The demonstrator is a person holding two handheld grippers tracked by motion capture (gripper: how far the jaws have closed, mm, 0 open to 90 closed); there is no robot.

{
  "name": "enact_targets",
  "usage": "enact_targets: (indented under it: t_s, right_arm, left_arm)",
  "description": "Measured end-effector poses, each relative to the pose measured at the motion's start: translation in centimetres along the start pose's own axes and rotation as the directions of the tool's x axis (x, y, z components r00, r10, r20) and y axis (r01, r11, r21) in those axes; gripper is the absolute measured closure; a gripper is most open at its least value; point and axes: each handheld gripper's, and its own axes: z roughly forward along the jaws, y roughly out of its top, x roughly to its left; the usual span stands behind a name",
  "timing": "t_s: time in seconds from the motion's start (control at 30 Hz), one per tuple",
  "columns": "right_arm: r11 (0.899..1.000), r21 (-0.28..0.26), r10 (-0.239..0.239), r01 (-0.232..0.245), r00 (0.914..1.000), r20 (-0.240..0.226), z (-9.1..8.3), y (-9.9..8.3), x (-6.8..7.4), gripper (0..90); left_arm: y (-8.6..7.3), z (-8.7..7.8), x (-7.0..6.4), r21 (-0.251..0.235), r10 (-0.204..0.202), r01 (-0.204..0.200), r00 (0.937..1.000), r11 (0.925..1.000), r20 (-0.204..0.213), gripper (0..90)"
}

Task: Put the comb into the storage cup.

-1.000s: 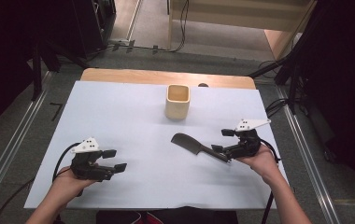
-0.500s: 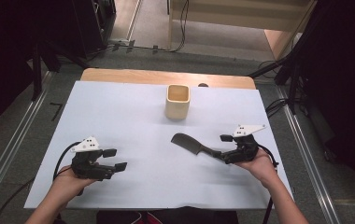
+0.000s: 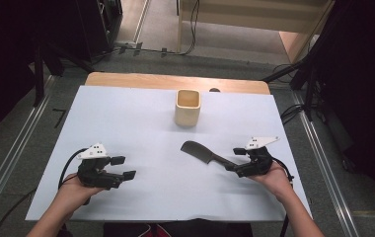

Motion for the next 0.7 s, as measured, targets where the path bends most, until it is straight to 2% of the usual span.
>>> enact_targets:
  t_s: [0.3,0.53,0.7]
  right_arm:
    - [1.0,0.028,0.002,-0.003,1.0,0.004,0.5,-0.8,-0.2,22.5]
    - [0.998,0.055,-0.027,0.026,0.9995,0.013,1.1,-1.1,-0.2,27.9]
    - [0.998,0.027,-0.06,0.059,0.9971,0.046,1.1,-1.5,0.1,34.1]
  left_arm:
    - [0.1,0.1,0.0,0.002,0.0,0.0,1.0,1.0,0.002,28.3]
    - [0.1,0.1,0.0,0.002,0.0,0.0,1.0,1.0,0.001,28.3]
    - [0.1,0.1,0.0,0.001,0.0,0.0,1.0,1.0,0.0,28.3]
